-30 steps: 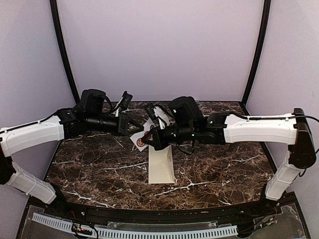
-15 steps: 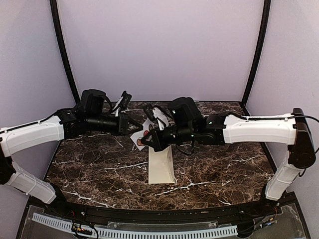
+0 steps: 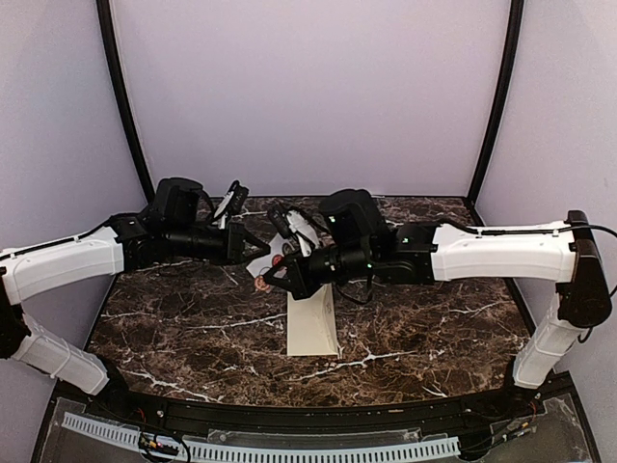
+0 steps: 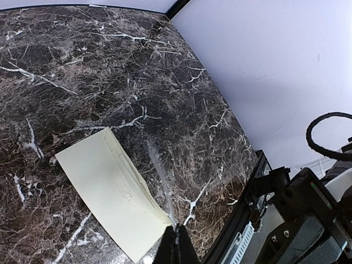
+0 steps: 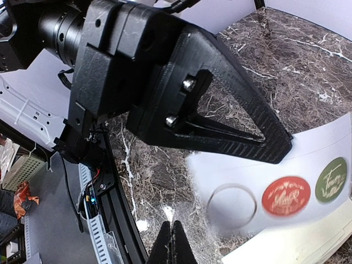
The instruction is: Place the letter into the envelope and seal it
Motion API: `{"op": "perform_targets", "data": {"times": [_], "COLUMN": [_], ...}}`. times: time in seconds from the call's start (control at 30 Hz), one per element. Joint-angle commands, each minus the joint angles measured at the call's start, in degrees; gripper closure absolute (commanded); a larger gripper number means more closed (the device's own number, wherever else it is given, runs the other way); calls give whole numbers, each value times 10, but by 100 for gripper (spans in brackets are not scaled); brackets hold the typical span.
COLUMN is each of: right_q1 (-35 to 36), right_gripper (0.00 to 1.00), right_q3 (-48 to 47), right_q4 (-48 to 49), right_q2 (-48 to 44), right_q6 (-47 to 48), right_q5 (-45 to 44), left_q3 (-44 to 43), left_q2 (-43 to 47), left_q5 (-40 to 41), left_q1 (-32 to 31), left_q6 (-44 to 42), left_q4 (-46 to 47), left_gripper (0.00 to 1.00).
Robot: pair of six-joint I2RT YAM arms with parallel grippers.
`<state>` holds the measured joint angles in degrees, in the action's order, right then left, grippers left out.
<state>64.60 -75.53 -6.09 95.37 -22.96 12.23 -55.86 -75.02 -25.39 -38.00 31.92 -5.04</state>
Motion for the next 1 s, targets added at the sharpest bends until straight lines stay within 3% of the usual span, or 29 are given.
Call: {"op": "perform_targets", "data": {"times": [0.0, 0.27, 0.43, 0.73, 0.9, 0.97], "right_q1": [10, 13, 13, -11, -36, -45], "right_gripper": [100, 100, 100, 100, 100, 100], "right_q3": [-19, -17, 11, 89, 149, 171], "right_q4": [14, 15, 35, 65, 104, 117], "right_q2": [-6, -17, -52, -118, -151, -163], "right_q6": [7, 8, -9, -26, -51, -60], "right_q5": [7, 1, -33, -70, -65, -64], "left_q3": [13, 23, 82, 274, 291, 292], "left_q2": [19, 17, 22, 78, 74, 71], "left_q5": [6, 8, 63, 24, -6, 6], "left_q1": [8, 16, 58, 165, 190, 198], "left_q6": [-6, -12, -20, 73, 83, 79], "left_q4": [-2, 0, -3, 160, 197, 193], "left_gripper": [100, 100, 100, 100, 100, 94]}}
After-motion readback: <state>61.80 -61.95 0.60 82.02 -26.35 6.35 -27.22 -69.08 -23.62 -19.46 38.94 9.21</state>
